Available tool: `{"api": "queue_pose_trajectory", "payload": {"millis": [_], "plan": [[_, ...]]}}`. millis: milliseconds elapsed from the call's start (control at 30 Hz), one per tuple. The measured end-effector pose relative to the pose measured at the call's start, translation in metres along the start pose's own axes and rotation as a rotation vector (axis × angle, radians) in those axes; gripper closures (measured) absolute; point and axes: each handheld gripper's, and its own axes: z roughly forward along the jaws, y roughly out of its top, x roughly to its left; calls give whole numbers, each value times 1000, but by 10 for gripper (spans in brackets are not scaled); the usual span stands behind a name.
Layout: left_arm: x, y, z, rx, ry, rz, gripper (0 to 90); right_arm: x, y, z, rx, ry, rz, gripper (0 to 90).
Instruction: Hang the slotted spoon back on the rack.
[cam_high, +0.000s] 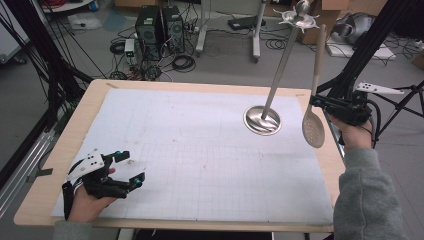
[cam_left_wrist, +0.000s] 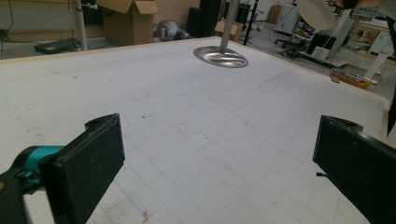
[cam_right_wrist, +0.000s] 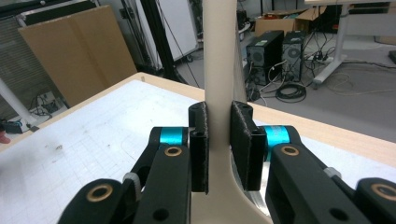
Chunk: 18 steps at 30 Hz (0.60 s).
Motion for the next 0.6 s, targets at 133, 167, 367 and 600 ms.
{"api": "queue_pose_trajectory", "payload": {"millis": [133, 167, 367, 600], "plan": [[0, 0, 0, -1, 1, -1, 24, 0, 0, 2, 7, 3, 4, 782], [0, 0, 0, 0, 1, 0, 24, 0, 0, 3, 5, 3, 1, 782], [0, 0, 0, 2, -1, -1, 24, 0, 0, 5, 10, -3, -2, 781], [0, 0, 0, 5, 5, -2, 24, 0, 0, 9, 12, -2, -1, 782]]}}
